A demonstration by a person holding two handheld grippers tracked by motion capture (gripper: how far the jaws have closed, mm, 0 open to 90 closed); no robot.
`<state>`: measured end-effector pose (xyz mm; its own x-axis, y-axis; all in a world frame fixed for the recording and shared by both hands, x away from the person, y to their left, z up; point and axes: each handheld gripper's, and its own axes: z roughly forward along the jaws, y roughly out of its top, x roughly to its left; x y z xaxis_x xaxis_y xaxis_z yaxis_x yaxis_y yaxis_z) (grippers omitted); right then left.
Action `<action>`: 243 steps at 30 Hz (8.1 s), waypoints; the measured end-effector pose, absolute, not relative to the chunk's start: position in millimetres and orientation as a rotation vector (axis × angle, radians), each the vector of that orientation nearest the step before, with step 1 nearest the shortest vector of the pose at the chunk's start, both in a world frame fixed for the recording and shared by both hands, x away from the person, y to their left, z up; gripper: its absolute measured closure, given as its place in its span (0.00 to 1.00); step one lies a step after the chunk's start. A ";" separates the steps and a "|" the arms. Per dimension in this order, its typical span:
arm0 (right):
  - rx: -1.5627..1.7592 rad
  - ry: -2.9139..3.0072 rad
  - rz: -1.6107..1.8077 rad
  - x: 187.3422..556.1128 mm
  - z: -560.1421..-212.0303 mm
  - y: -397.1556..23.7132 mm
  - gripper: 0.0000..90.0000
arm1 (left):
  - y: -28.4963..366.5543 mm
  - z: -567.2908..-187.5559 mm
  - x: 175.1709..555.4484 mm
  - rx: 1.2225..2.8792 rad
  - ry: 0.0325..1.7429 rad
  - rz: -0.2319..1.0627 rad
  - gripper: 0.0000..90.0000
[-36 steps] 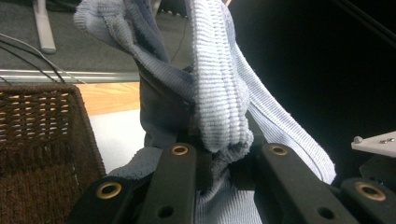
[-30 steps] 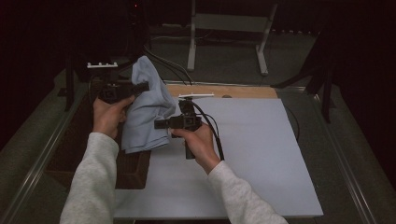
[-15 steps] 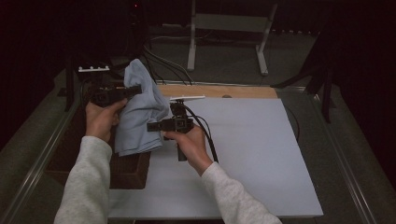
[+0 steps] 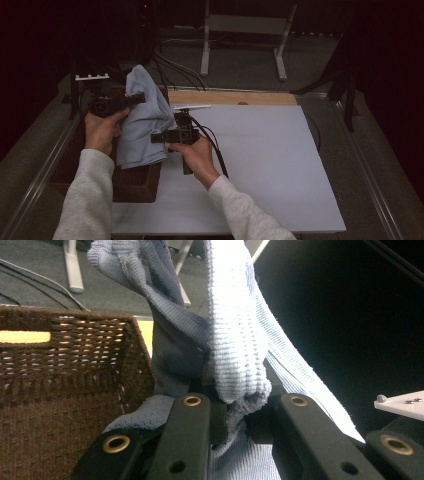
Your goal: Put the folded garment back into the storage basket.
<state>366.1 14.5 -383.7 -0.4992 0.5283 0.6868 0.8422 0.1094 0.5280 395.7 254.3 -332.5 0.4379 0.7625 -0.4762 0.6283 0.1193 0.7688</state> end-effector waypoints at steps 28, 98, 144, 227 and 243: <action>-1.340 -2.090 -1.308 363.9 -396.1 41.6 0.89 | 281.6 -349.3 391.4 1.571 1.287 0.176 0.91; -1.330 -2.220 -1.235 343.3 -420.2 108.5 0.88 | 324.0 -368.0 375.4 1.601 1.335 0.248 0.91; -1.121 -2.448 -1.259 326.6 -416.7 117.6 0.17 | 317.4 -378.9 376.0 1.675 1.423 0.391 0.10; -1.152 -2.513 -1.427 340.1 -408.1 33.5 0.02 | 248.0 -365.4 351.2 1.727 1.183 0.393 0.00; -1.221 -2.497 -1.464 345.5 -412.7 -5.6 0.00 | 225.7 -375.2 337.2 1.759 1.140 0.393 0.00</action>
<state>345.5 -5.6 -412.7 -0.6980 0.6177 0.3622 0.6177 0.2636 0.7409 337.2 225.7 -375.2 0.5096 0.8319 -0.2196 0.5199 -0.0944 0.8490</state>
